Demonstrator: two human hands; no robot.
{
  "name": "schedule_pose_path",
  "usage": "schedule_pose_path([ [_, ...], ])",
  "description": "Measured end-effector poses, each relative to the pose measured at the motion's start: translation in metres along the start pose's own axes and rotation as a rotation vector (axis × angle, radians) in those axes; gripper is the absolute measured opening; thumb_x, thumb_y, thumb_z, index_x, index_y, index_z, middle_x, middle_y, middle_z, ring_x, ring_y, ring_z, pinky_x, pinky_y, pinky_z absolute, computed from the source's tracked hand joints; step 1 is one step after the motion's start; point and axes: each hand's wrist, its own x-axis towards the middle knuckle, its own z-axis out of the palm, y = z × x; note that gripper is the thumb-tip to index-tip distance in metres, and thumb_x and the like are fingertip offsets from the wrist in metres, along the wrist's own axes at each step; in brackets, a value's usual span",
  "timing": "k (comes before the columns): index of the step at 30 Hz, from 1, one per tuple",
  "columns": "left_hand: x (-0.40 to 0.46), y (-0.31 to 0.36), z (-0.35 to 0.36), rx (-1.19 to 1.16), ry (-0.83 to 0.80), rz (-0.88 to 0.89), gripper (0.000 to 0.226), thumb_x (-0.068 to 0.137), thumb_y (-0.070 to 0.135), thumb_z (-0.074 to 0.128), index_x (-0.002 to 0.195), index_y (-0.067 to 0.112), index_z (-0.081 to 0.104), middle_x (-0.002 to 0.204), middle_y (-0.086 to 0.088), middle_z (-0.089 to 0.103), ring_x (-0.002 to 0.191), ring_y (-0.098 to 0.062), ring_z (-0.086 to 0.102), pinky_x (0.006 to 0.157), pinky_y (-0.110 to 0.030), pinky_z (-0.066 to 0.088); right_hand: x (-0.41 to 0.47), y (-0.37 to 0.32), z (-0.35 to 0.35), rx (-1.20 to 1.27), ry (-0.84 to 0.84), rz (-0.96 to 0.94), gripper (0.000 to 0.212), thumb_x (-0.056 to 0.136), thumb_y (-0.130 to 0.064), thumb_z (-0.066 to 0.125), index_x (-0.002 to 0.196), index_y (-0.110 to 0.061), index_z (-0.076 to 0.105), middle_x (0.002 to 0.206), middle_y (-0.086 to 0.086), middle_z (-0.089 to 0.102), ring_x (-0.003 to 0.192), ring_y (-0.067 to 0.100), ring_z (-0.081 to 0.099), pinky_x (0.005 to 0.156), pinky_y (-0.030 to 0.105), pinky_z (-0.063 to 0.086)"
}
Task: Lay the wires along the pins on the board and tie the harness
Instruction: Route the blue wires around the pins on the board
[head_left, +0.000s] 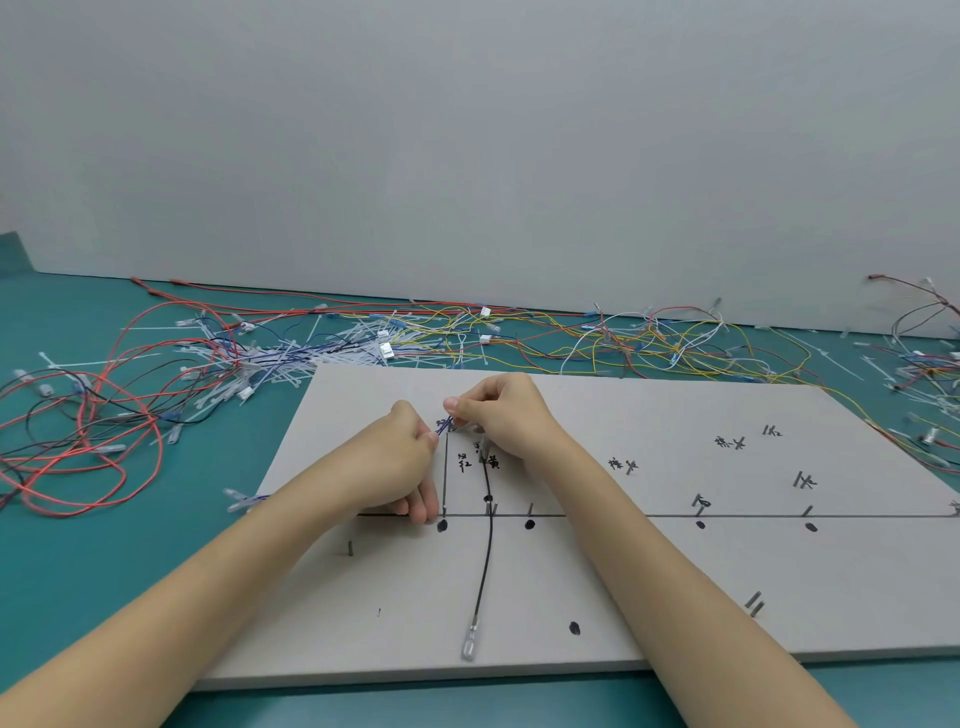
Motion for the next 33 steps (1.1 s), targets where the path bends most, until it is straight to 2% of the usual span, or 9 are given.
schedule_pose_path([
  [3,0.000,0.000,0.001,-0.010,-0.004,0.003,0.015,0.104,0.023,0.025,0.098,0.012,0.034,0.056,-0.006,0.069,0.038,-0.012,0.055,0.038,-0.018,0.038,0.001,0.000,-0.001,0.018,-0.016,0.016,0.017,0.085,-0.020,0.074,0.077,-0.005,0.071,0.070,0.001,0.067,0.059,0.007,0.054,0.059,0.024,0.046],
  [9,-0.001,0.002,0.001,-0.073,-0.025,-0.009,0.015,0.105,0.022,0.025,0.098,0.011,0.034,0.053,-0.006,0.068,0.037,-0.012,0.055,0.036,-0.017,0.037,0.002,0.000,-0.003,0.026,-0.047,0.031,0.017,0.084,-0.019,0.074,0.073,-0.008,0.069,0.065,0.000,0.065,0.050,0.000,0.054,0.048,0.014,0.044],
  [12,-0.002,0.003,0.001,-0.091,-0.029,-0.013,0.015,0.105,0.022,0.025,0.098,0.011,0.033,0.053,-0.007,0.067,0.037,-0.013,0.056,0.035,-0.018,0.038,0.002,0.000,-0.003,0.017,-0.041,0.025,0.018,0.084,-0.019,0.075,0.071,-0.009,0.068,0.064,-0.001,0.064,0.049,-0.001,0.053,0.048,0.012,0.043],
  [16,-0.001,0.002,0.002,-0.078,-0.016,-0.014,0.014,0.104,0.021,0.026,0.099,0.010,0.033,0.053,-0.007,0.068,0.038,-0.014,0.057,0.036,-0.019,0.039,0.003,-0.001,-0.001,0.014,-0.033,0.033,0.017,0.084,-0.021,0.075,0.074,-0.008,0.069,0.069,0.001,0.065,0.060,0.008,0.055,0.059,0.019,0.044],
  [22,-0.002,0.002,0.001,-0.047,-0.016,-0.012,0.014,0.103,0.018,0.027,0.100,0.008,0.035,0.054,-0.007,0.068,0.039,-0.014,0.057,0.036,-0.019,0.040,0.003,0.000,0.005,-0.029,0.003,0.037,0.017,0.083,-0.022,0.075,0.078,-0.006,0.071,0.076,0.005,0.067,0.060,0.010,0.052,0.060,0.024,0.042],
  [26,-0.004,0.006,0.000,-0.020,-0.034,0.003,0.016,0.101,0.012,0.029,0.094,0.006,0.042,0.052,-0.007,0.067,0.037,-0.013,0.057,0.035,-0.017,0.039,0.003,0.003,0.007,-0.042,0.029,0.021,0.015,0.081,-0.021,0.077,0.075,-0.008,0.072,0.068,-0.001,0.065,0.056,0.007,0.052,0.057,0.022,0.039],
  [33,-0.011,0.011,-0.003,0.033,-0.016,0.023,0.020,0.098,0.009,0.036,0.083,0.008,0.049,0.053,-0.004,0.068,0.035,-0.011,0.048,0.035,-0.014,0.034,0.005,0.000,0.004,-0.043,0.003,0.071,0.017,0.076,-0.020,0.081,0.077,-0.005,0.073,0.071,0.007,0.068,0.062,0.016,0.057,0.063,0.027,0.047],
])
